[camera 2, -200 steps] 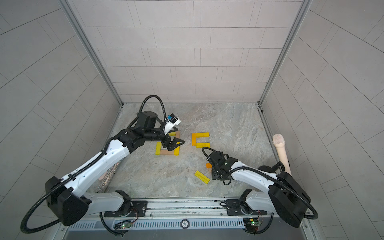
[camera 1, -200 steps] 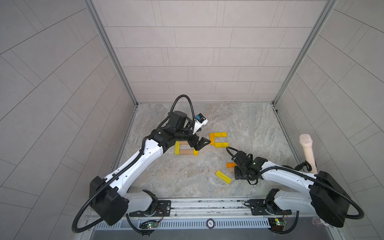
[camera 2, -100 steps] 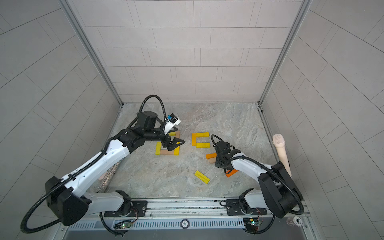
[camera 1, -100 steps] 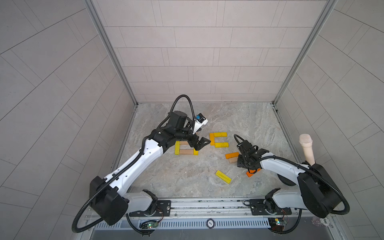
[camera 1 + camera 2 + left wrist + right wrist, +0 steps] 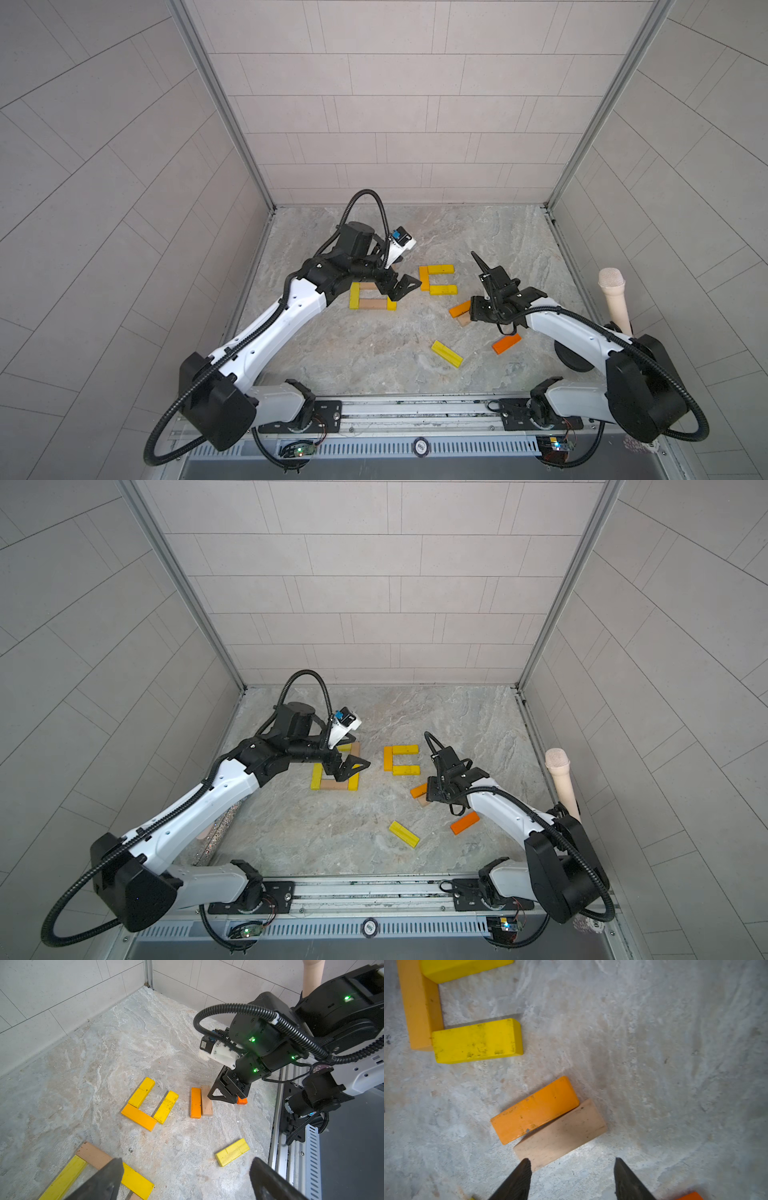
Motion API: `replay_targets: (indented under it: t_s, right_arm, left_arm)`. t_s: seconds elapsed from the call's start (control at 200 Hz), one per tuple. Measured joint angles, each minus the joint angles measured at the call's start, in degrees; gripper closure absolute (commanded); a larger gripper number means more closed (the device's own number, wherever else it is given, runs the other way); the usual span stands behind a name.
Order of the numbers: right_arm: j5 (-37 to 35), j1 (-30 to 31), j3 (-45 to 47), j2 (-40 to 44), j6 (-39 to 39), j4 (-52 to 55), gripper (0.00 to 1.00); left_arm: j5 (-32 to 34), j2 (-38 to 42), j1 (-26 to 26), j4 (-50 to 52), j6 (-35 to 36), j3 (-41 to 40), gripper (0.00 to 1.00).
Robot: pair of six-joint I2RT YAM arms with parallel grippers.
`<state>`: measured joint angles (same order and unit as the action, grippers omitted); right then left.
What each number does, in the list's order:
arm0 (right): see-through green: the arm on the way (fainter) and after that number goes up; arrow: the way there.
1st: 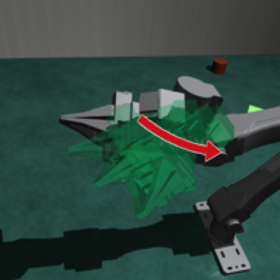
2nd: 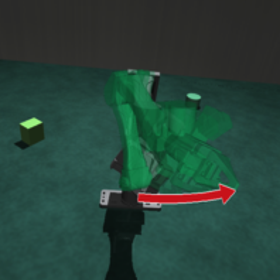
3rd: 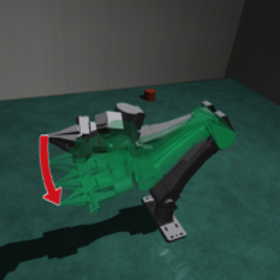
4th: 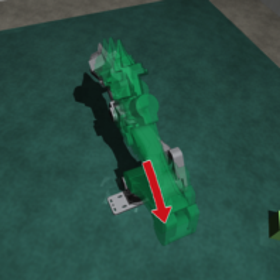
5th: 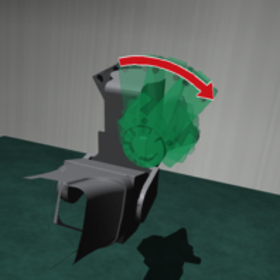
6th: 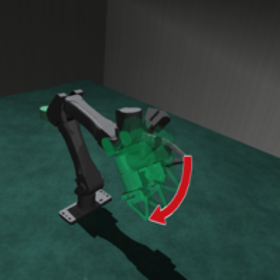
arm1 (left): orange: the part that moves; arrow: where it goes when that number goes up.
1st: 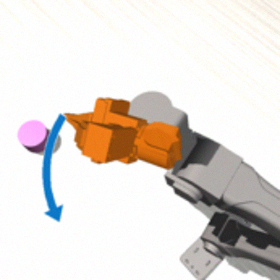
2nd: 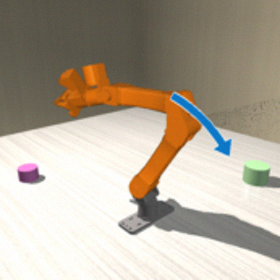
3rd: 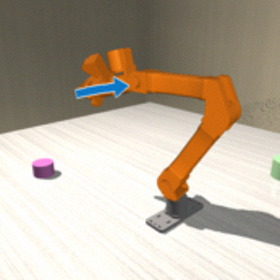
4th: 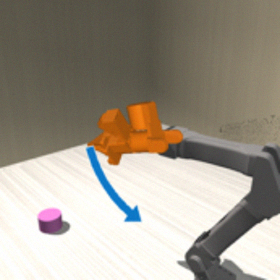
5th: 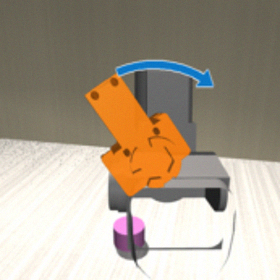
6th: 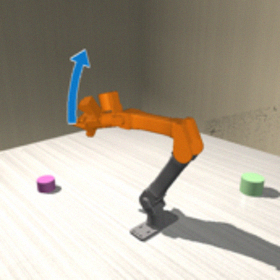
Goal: Assemble the number 8 with building blocks
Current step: Adjust the building block at the center of the board.
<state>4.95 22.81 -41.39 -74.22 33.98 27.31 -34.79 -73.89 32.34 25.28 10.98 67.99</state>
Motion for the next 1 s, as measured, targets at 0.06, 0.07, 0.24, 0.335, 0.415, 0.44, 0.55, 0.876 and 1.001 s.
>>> replay_targets:
  t_s: [0.06,0.07,0.24,0.335,0.415,0.44,0.55,0.876,1.001]
  right_arm:
    - [0.5,0.0,-1.1,-0.8,-0.9,0.0,0.36]
    - [0.7,0.0,-1.4,-1.0,-0.9,0.0,0.36]
    - [2.3,-0.9,-5.6,-6.3,-2.8,-0.9,0.37]
    - [2.7,-1.6,-7.2,-9.4,-3.6,-1.4,0.39]
    - [2.8,-2.2,-8.2,-11.5,-3.8,-1.7,0.42]
    - [2.8,-2.4,-8.4,-12.1,-3.8,-1.8,0.43]
    - [2.8,-3.3,-8.7,-13.9,-3.7,-2.5,0.43]
    - [4.8,-3.5,-8.6,-16.2,-3.8,-4.2,0.44]
    - [6.0,-3.4,-8.0,-16.3,-3.8,-5.0,0.44]
  left_arm:
    - [0.0,0.0,0.0,0.0,0.0,0.0,0.0]
    - [0.0,0.0,0.0,0.0,0.0,0.0,0.0]
    - [0.0,0.0,0.0,0.0,0.0,0.0,0.0]
    - [0.0,0.0,0.1,0.0,0.0,0.0,0.0]
    - [0.0,0.0,0.2,0.0,0.0,0.0,0.0]
    - [0.0,0.0,0.2,0.0,0.0,0.0,0.0]
    - [0.0,0.0,0.3,0.0,0.0,0.0,0.0]
    - [0.0,0.0,0.3,0.0,0.0,0.0,0.0]
    - [0.0,0.0,0.3,0.0,0.0,0.0,0.0]
